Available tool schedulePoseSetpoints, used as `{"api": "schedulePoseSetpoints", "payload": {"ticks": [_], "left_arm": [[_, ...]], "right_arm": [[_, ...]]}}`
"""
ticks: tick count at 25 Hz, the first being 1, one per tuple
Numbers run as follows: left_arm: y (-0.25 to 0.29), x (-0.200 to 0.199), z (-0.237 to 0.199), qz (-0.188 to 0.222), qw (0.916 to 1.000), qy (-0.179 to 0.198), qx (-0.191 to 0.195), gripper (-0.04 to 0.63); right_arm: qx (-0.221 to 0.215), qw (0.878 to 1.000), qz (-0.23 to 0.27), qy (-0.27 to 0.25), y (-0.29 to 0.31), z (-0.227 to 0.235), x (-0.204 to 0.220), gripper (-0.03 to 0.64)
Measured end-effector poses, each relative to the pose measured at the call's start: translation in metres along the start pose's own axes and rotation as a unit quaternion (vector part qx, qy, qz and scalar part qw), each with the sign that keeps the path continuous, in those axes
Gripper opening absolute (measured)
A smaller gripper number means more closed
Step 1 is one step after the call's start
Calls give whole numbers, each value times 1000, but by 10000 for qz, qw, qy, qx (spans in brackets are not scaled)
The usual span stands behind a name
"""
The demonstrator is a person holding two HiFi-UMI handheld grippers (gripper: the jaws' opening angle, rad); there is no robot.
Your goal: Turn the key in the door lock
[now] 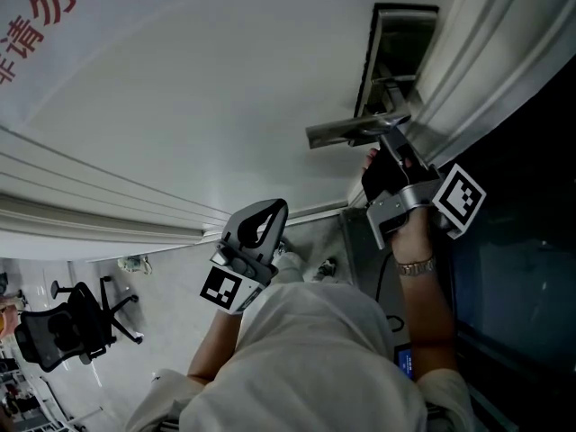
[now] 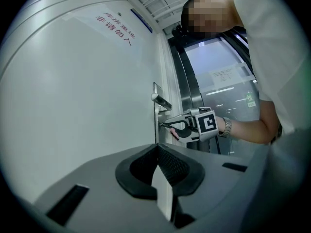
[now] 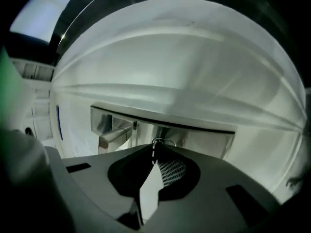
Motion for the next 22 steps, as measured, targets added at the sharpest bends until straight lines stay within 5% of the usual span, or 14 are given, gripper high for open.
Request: {"api": "schedulePoseSetpoints", "payload": {"ticks": [4,7,9,12,16,17,19,22], "left_arm": [[0,0,1,4,10000,-2,17,6],[1,1,2,-11,10000,6,22,6],[0,0,3,-7,10000,16,21,6],[-1,1,3,-17,10000,45,27,6],[-3,1,2,14,10000,54,40,6],[-3,2,2,4,10000,59,46,6],[-4,1,1,-29,10000,48,5,6],[-5,2,0,-53,10000,38,-64,6]], "right_arm": [[-280,9877,35,1535,2,5,3,15],[-356,9810,61,1906,2,6,4,15],[-328,9873,-25,1555,2,4,2,15],[-196,9988,-256,364,0,-3,2,48],[-33,9864,-571,-1539,1,-21,7,177],[183,9735,-568,-2209,0,-24,7,183],[736,9279,-553,-3612,-3,-28,7,189],[1352,8252,-707,-5439,-2,-32,15,189]]}}
Point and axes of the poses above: the fingertips, and each gripper's own axes: y forward along the fingers, z to its right, x out of its underside, the point moved 6 cm from there along -y, backward along the fingers, and after that the axes turned 1 degree about -y, right-handed, at the moved point
